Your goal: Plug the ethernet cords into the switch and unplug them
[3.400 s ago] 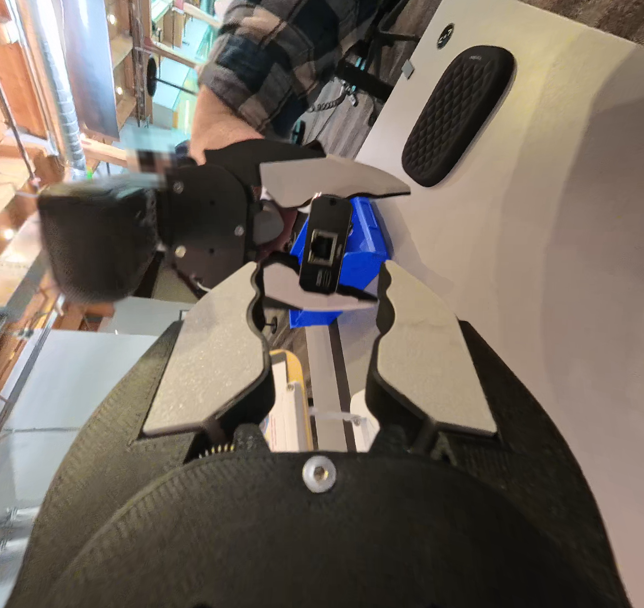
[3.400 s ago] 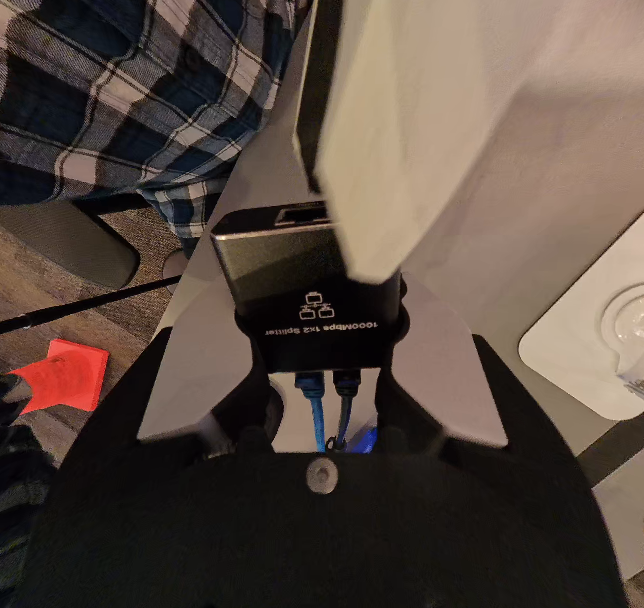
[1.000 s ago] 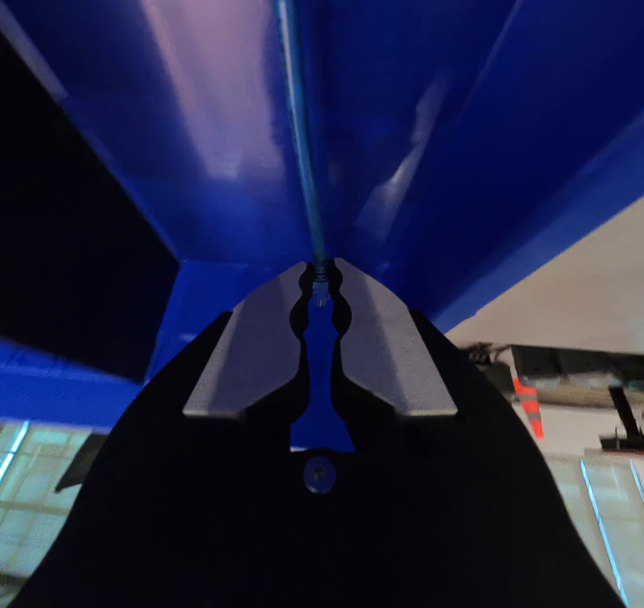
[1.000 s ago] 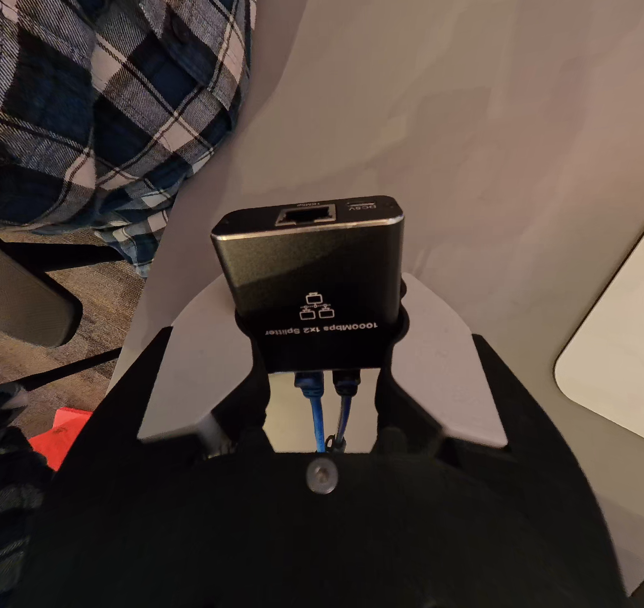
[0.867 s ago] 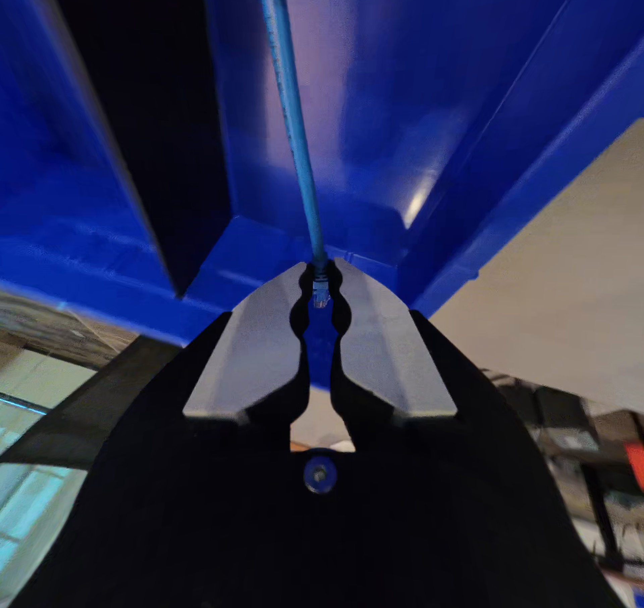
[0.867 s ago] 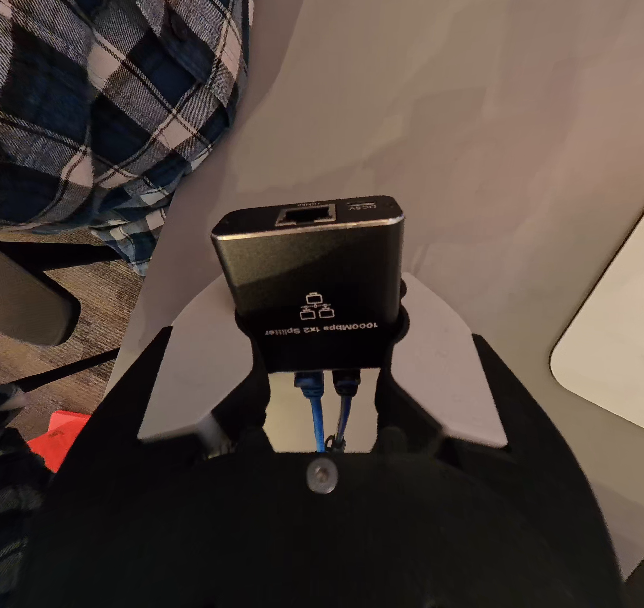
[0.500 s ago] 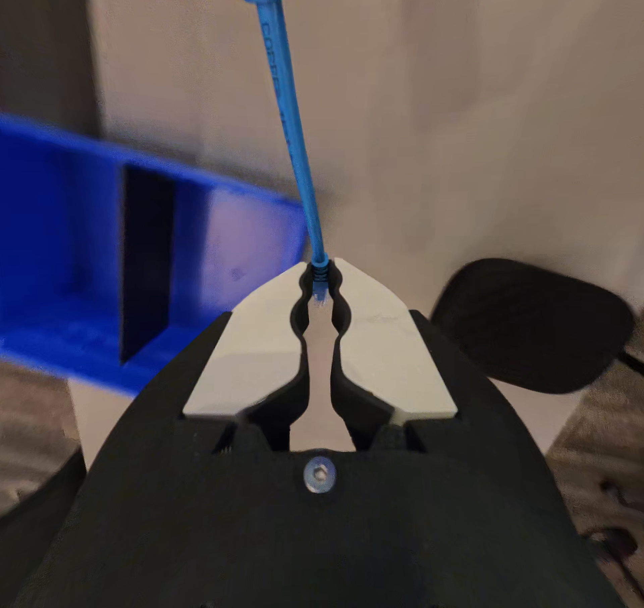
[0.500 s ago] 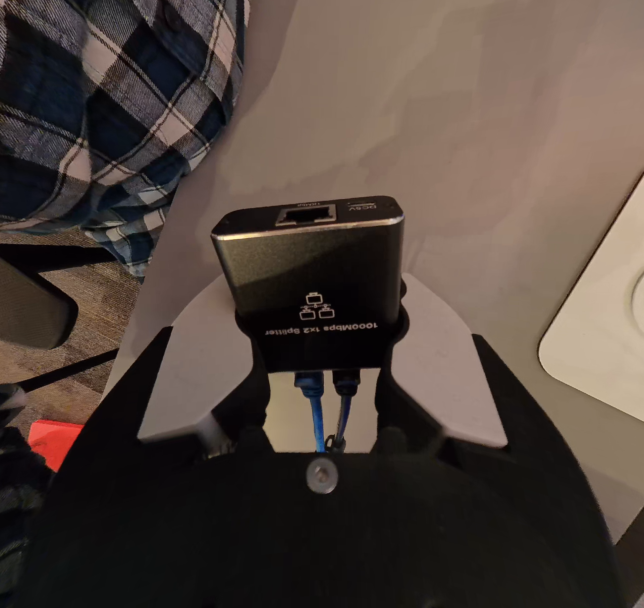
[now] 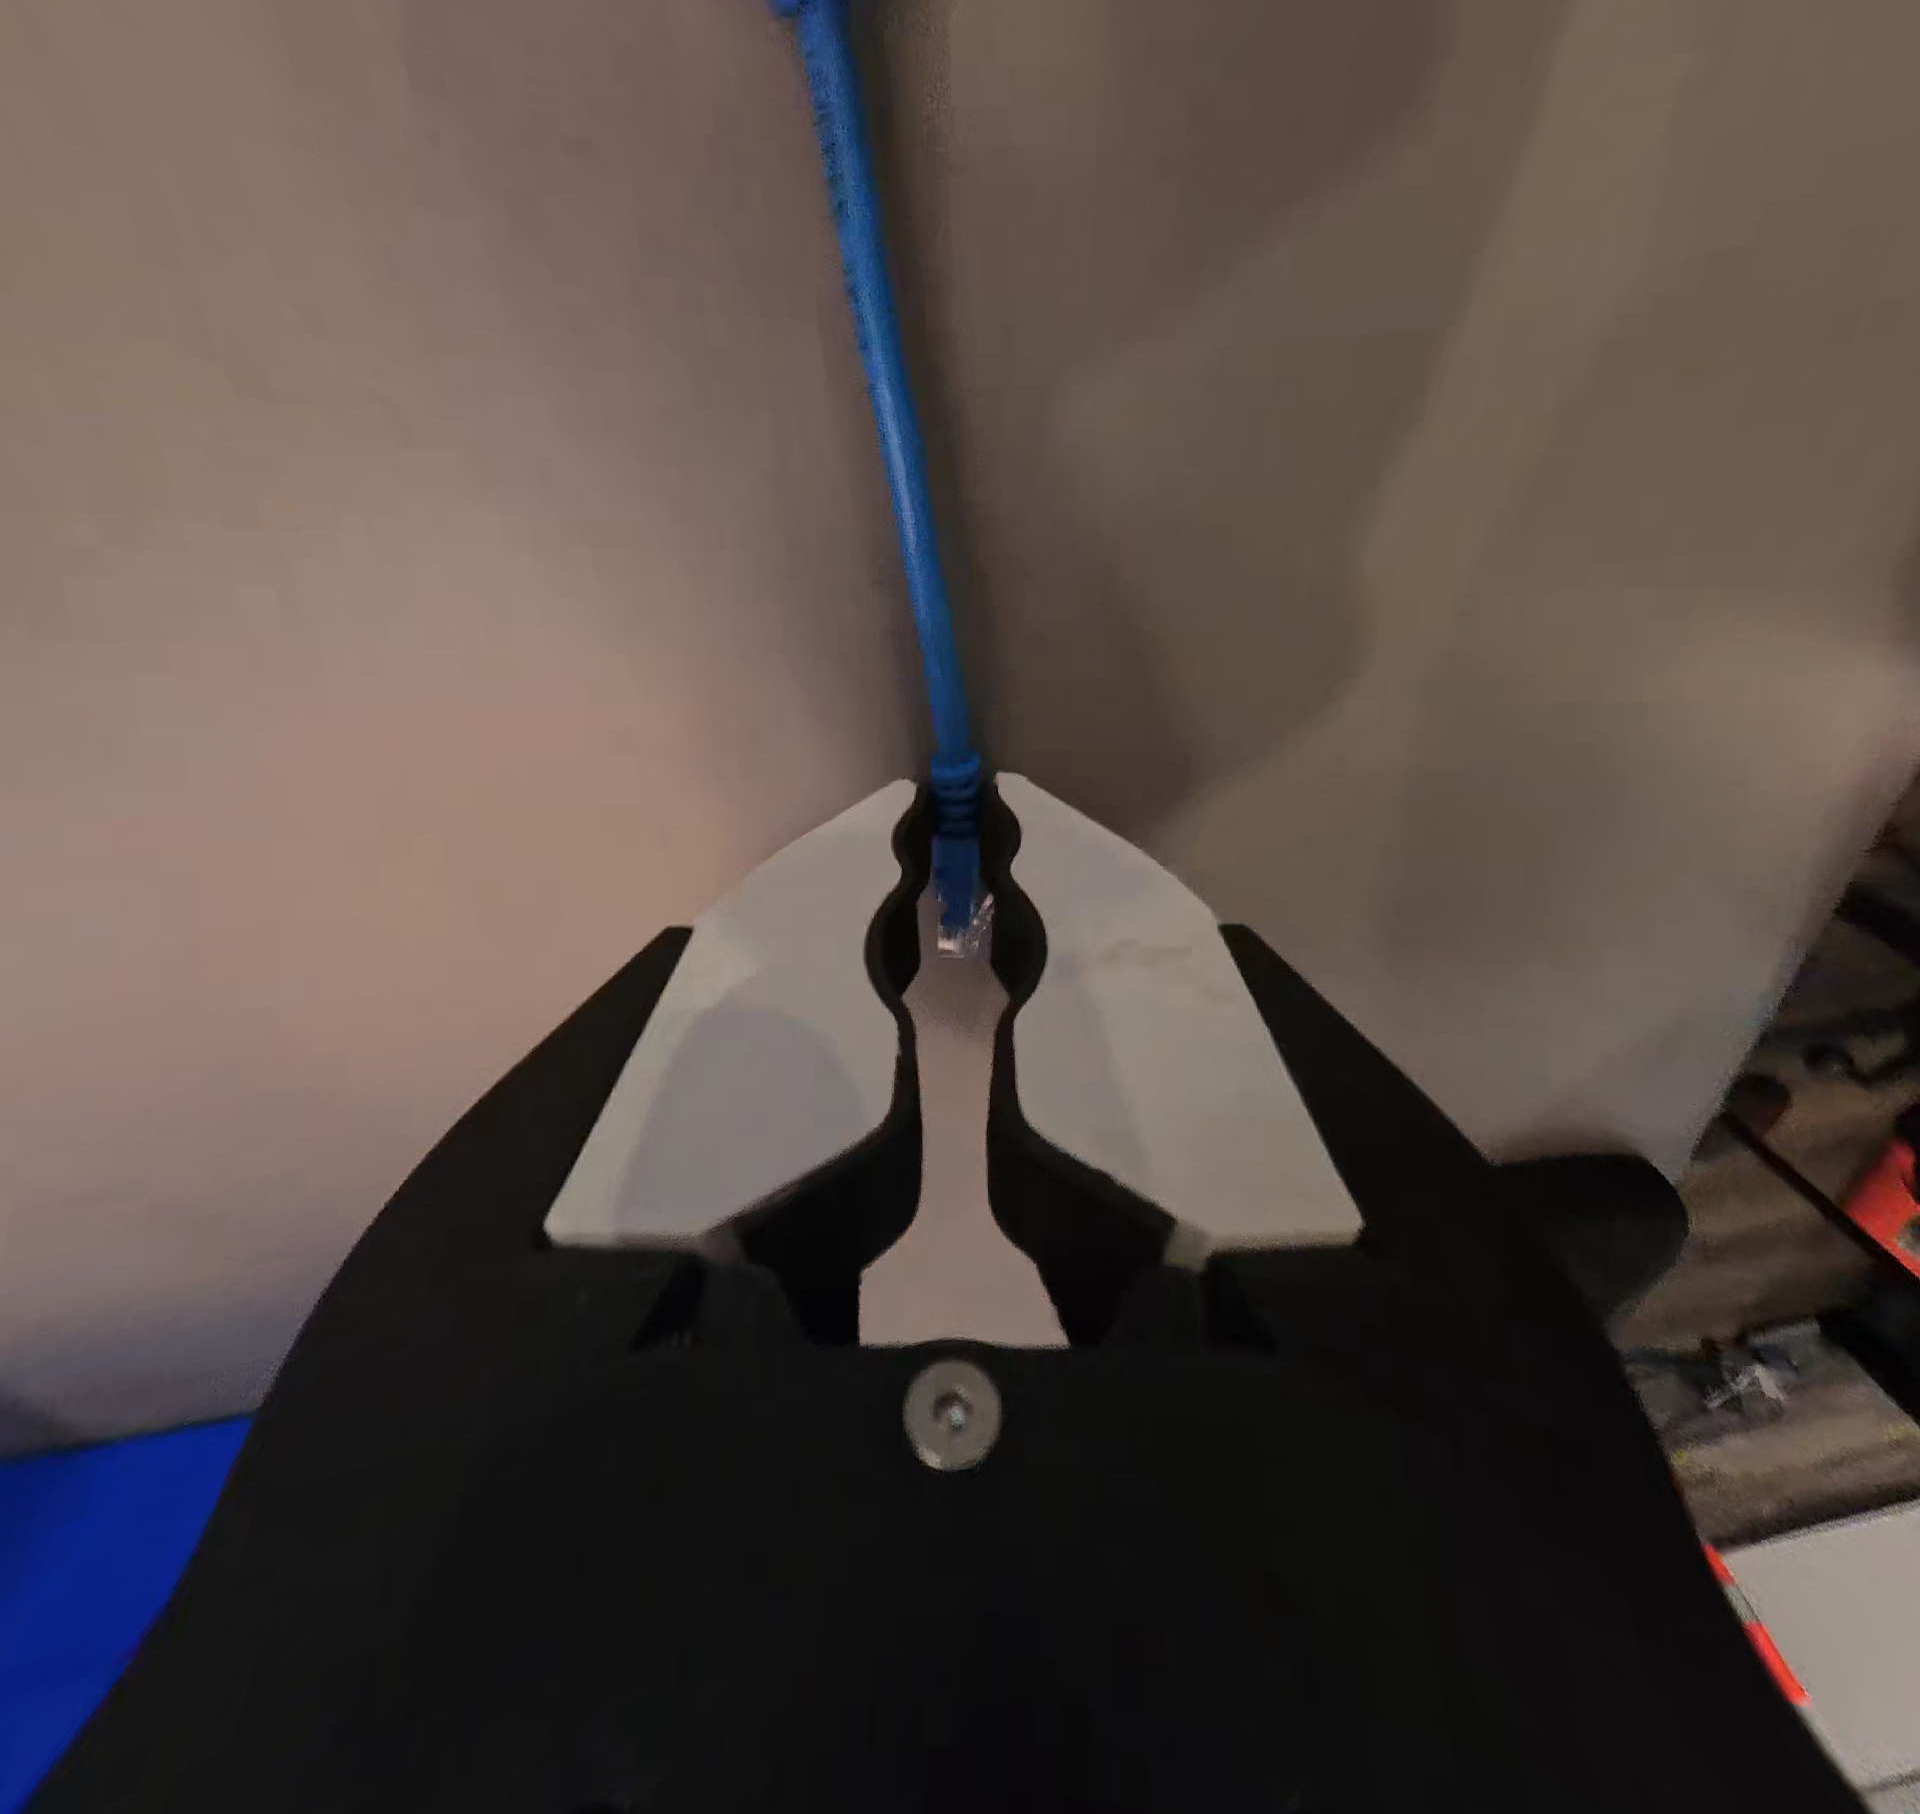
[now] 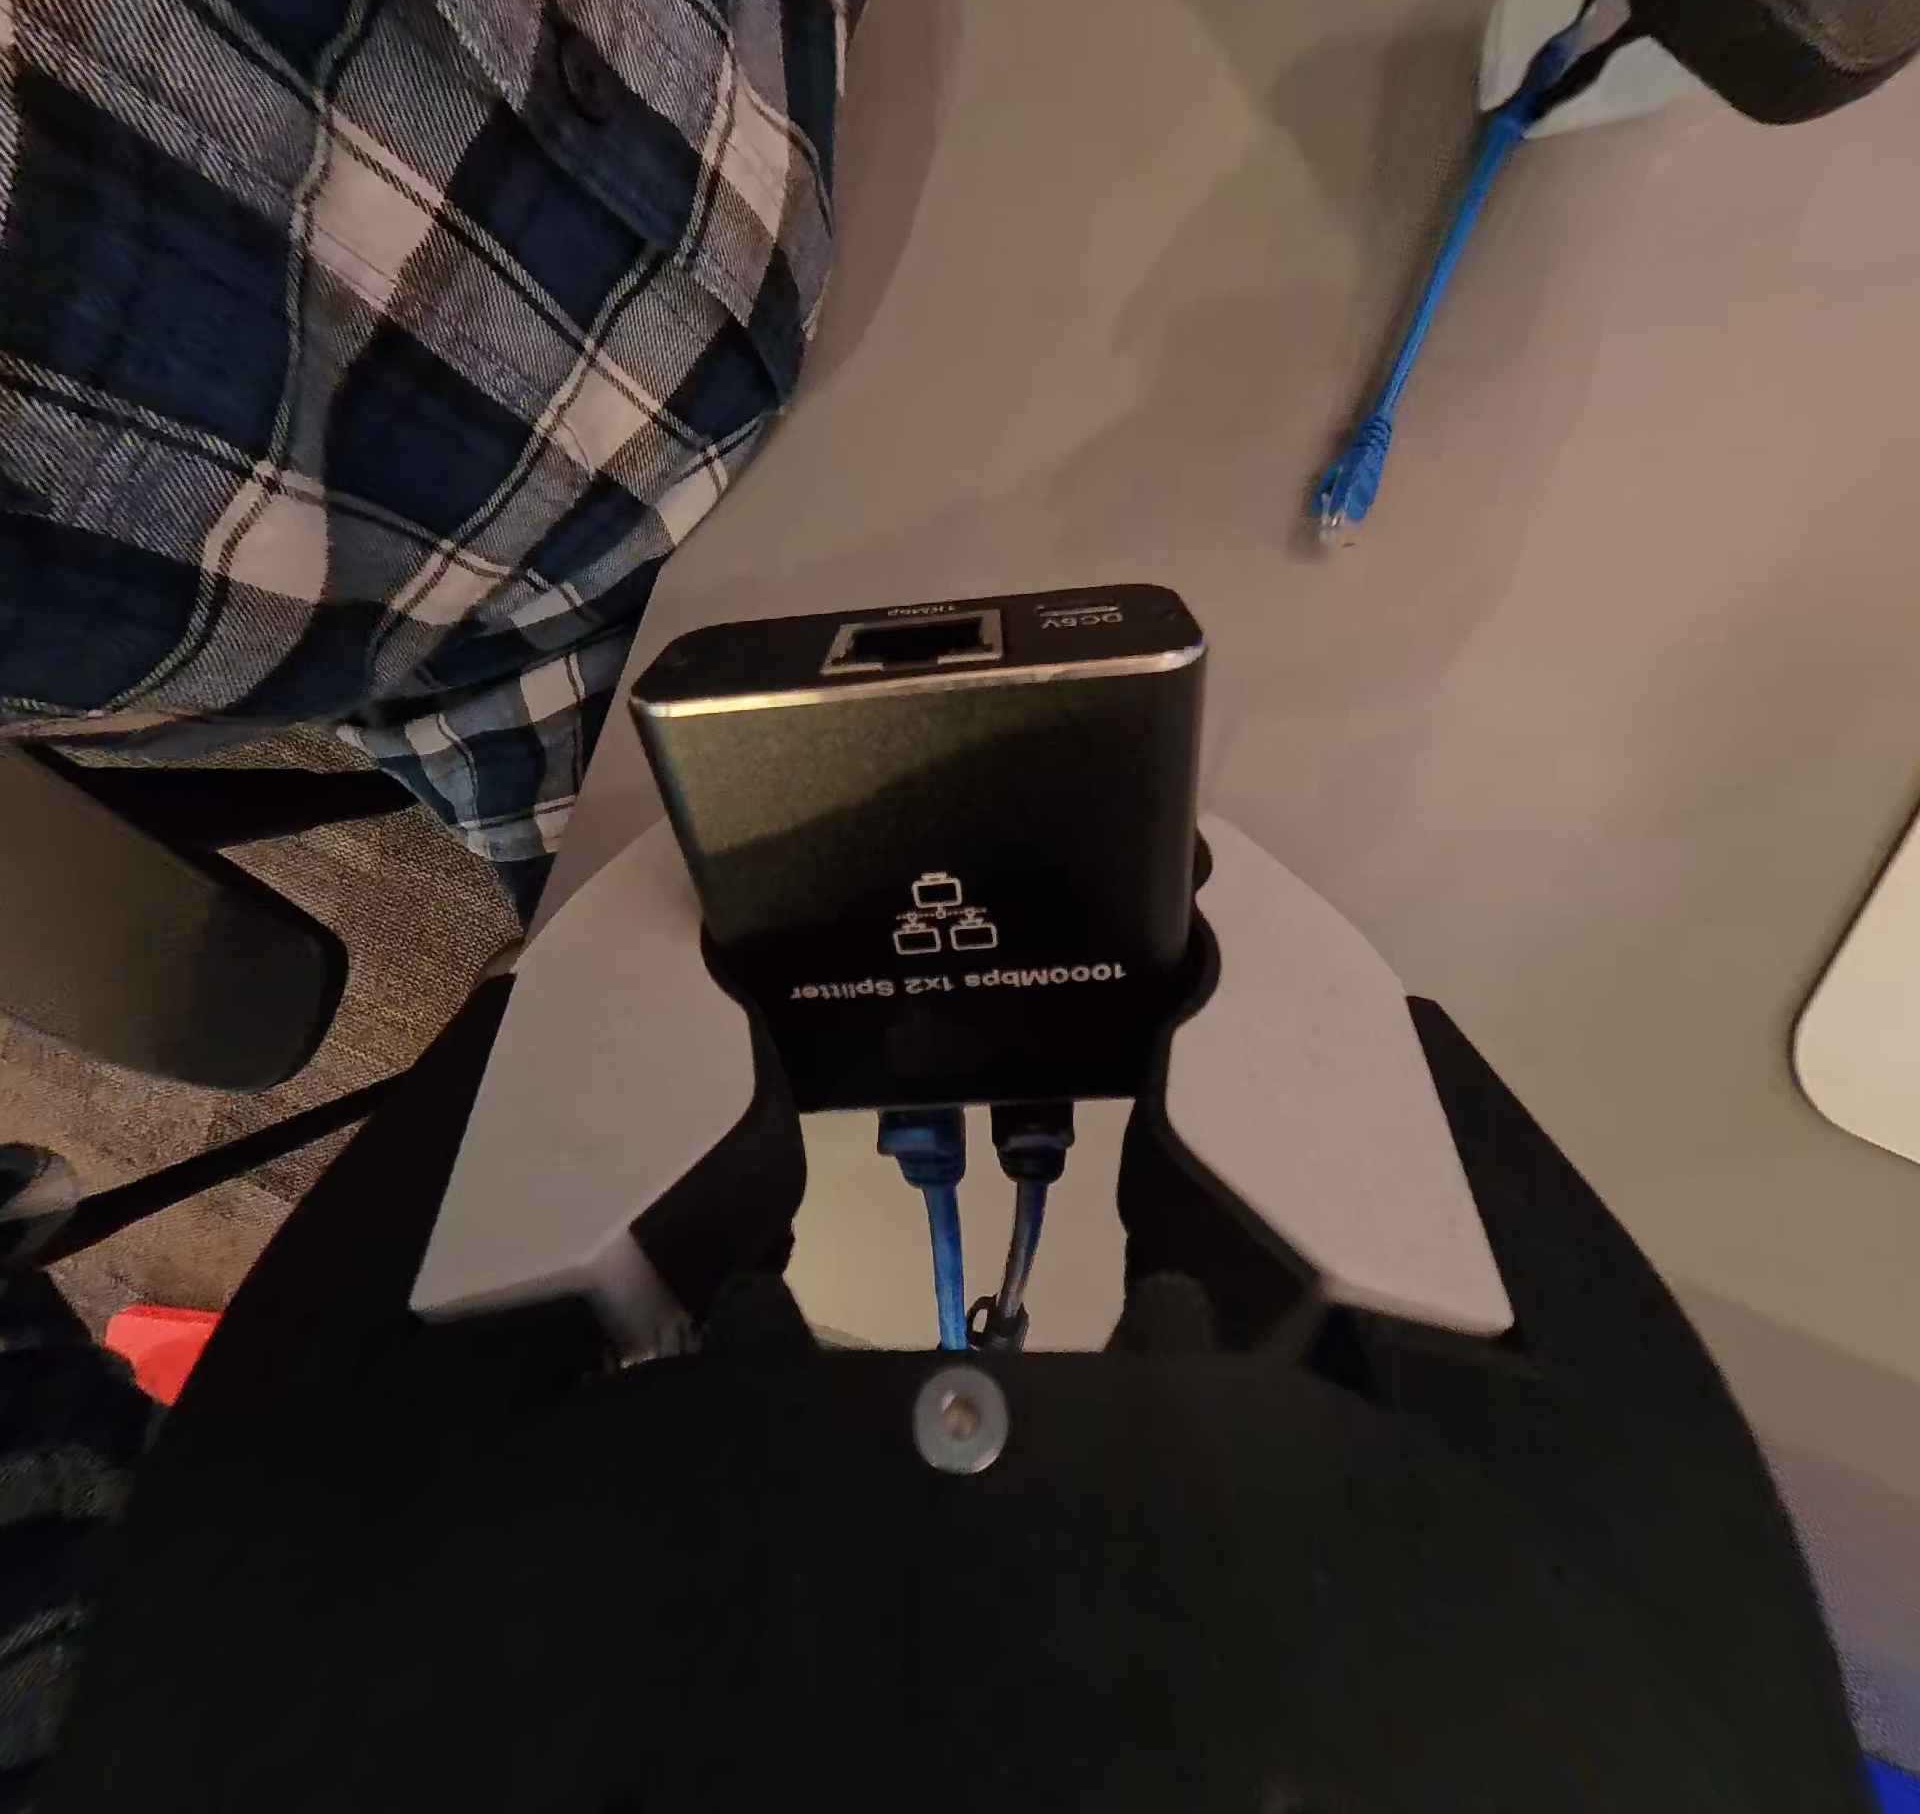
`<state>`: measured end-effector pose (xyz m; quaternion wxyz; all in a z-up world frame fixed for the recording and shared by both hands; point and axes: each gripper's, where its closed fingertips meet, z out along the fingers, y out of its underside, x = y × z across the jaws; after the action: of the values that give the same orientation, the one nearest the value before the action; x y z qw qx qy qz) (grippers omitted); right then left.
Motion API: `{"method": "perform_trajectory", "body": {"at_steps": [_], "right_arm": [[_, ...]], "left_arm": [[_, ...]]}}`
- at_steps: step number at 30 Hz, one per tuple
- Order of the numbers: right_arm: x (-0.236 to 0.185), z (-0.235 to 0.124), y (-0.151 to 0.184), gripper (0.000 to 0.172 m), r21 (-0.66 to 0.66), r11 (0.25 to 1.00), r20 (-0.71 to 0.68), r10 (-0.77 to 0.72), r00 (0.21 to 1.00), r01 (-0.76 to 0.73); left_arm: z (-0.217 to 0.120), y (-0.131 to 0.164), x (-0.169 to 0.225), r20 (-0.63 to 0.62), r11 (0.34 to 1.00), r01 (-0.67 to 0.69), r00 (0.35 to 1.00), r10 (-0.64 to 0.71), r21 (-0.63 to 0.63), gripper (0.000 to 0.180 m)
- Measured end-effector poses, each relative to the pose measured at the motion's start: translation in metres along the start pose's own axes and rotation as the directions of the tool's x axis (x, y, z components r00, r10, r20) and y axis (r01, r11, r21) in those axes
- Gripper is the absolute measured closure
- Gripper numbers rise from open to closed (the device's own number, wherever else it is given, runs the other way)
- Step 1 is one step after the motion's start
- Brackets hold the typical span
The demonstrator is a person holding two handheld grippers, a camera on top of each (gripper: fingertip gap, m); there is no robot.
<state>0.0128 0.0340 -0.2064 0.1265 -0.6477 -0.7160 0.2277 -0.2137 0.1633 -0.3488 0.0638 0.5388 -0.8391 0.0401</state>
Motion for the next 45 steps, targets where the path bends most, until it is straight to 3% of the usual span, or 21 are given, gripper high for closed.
{"method": "perform_trajectory", "body": {"at_steps": [3,8,11,15,19,22,27,29,31,34,36,40,45], "right_arm": [[-0.005,0.001,0.004,0.094,0.013,1.000,-0.004,0.001,1.000,-0.001],[-0.010,-0.002,0.009,0.094,0.044,0.999,-0.021,-0.003,1.000,0.004],[-0.012,-0.003,0.013,0.094,0.065,0.998,-0.031,0.002,1.000,0.000],[-0.016,-0.001,0.016,0.094,0.080,0.997,-0.037,0.002,0.999,0.001],[-0.022,-0.004,0.017,0.094,0.098,0.995,-0.052,0.000,0.999,0.005],[-0.025,-0.007,0.020,0.094,0.109,0.994,-0.062,0.001,0.998,0.006],[-0.026,-0.006,0.024,0.094,0.118,0.993,-0.071,0.002,0.997,0.006],[-0.025,-0.006,0.024,0.094,0.122,0.992,-0.081,0.001,0.997,0.009],[-0.022,-0.007,0.024,0.094,0.120,0.993,-0.111,0.000,0.994,0.013],[-0.011,-0.010,0.026,0.095,0.091,0.996,-0.193,-0.006,0.981,0.024],[-0.004,-0.011,0.026,0.095,0.074,0.997,-0.240,-0.015,0.971,0.034],[0.013,-0.013,0.029,0.095,0.011,0.999,-0.345,-0.042,0.938,0.049],[0.019,-0.008,0.032,0.095,-0.014,0.999,-0.357,-0.048,0.933,0.046]], "left_arm": [[-0.003,0.000,-0.011,0.084,1.000,-0.002,0.996,0.004,-0.023,0.140],[-0.029,-0.023,-0.018,0.185,0.995,0.045,0.981,-0.062,0.094,0.118],[-0.038,-0.064,-0.013,0.240,0.980,0.010,0.969,-0.059,0.200,0.130],[-0.028,-0.097,-0.019,0.338,0.977,-0.029,0.940,-0.045,0.210,0.141],[-0.013,-0.110,-0.018,0.377,0.980,-0.062,0.926,-0.014,0.190,0.142],[-0.007,-0.111,-0.018,0.403,0.983,-0.083,0.915,0.010,0.166,0.163],[-0.008,-0.113,-0.024,0.413,0.979,-0.050,0.910,-0.038,0.200,0.169],[-0.008,-0.114,-0.021,0.339,0.970,-0.008,0.937,-0.078,0.245,0.169],[-0.018,-0.125,-0.010,0.149,0.913,0.101,0.974,-0.172,0.395,0.169],[-0.056,-0.152,0.013,-0.246,0.734,0.315,0.947,-0.205,0.602,0.169],[-0.077,-0.160,0.019,-0.395,0.649,0.407,0.902,-0.175,0.643,0.169],[-0.099,-0.170,0.030,-0.500,0.584,0.440,0.864,-0.066,0.682,0.169],[-0.099,-0.176,0.033,-0.516,0.631,0.401,0.856,0.000,0.664,0.169]]}}
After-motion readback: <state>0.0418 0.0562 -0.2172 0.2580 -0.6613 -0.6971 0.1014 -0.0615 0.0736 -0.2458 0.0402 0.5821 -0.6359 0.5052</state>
